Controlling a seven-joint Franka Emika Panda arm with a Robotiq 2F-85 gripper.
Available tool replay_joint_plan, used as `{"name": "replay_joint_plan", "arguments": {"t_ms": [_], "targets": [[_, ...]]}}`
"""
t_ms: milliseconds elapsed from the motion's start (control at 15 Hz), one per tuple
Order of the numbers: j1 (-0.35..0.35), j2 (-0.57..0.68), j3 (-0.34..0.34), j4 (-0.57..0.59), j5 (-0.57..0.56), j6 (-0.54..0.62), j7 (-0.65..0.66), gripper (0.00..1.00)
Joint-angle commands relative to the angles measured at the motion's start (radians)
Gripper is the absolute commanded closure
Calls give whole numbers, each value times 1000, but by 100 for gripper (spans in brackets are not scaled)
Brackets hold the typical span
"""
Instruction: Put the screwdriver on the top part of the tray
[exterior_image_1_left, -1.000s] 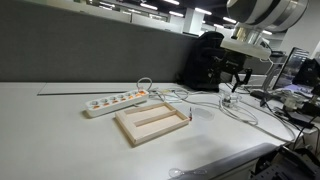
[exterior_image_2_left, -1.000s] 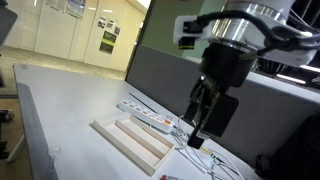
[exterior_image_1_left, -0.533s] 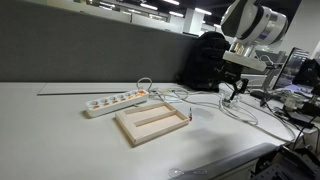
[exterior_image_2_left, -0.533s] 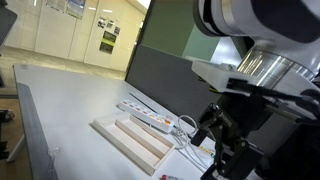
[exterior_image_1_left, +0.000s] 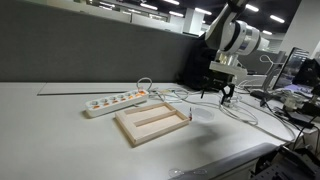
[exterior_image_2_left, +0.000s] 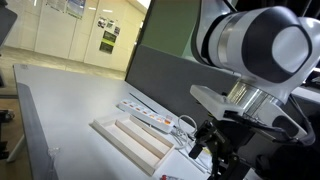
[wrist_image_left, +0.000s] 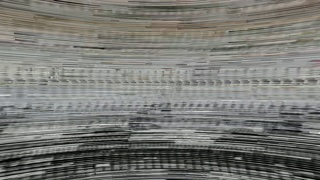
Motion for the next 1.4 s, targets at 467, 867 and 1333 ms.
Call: {"name": "replay_joint_plan", "arguments": {"t_ms": [467,867,1333], "targets": [[53,215,14,169,0,-16,43,0],[79,293,39,225,6,6,44,0],[98,336,55,248,29,66,53,38]]}}
